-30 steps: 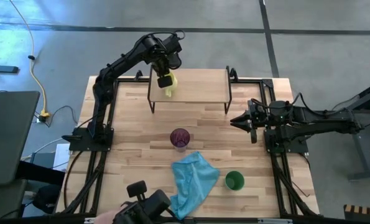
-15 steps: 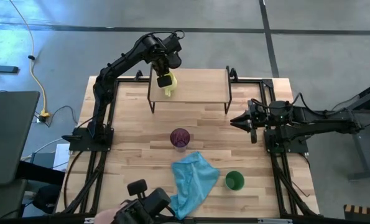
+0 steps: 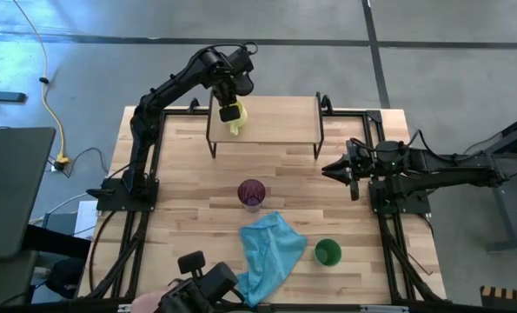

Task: Stack small to large cups/mugs on shelf
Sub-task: Put the yellow cup on the shelf, then put the green cup on the shelf

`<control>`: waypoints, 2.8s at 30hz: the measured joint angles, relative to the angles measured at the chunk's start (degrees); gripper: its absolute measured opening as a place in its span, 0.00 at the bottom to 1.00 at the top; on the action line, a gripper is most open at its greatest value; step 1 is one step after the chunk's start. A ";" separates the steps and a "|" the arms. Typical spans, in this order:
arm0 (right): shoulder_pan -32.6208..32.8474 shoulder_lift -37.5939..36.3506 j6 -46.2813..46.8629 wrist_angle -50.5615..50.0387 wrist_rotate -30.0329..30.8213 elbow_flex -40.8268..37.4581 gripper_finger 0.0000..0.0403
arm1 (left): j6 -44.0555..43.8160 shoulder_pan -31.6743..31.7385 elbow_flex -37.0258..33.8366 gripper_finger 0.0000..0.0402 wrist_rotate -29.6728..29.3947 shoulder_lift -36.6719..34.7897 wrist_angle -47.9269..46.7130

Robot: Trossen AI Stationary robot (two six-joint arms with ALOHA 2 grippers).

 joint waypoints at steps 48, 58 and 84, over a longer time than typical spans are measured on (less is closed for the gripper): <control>0.00 0.00 1.01 -0.92 -0.44 0.00 0.14 | 4.29 -0.04 -0.05 0.10 -0.37 0.02 0.54; 0.00 0.00 0.98 -0.94 -0.44 0.00 0.14 | 2.96 0.00 -0.05 0.10 -0.32 0.02 0.55; 0.00 0.02 2.06 -1.50 -1.95 0.00 0.14 | -0.27 0.00 -0.04 0.23 -0.76 0.02 0.42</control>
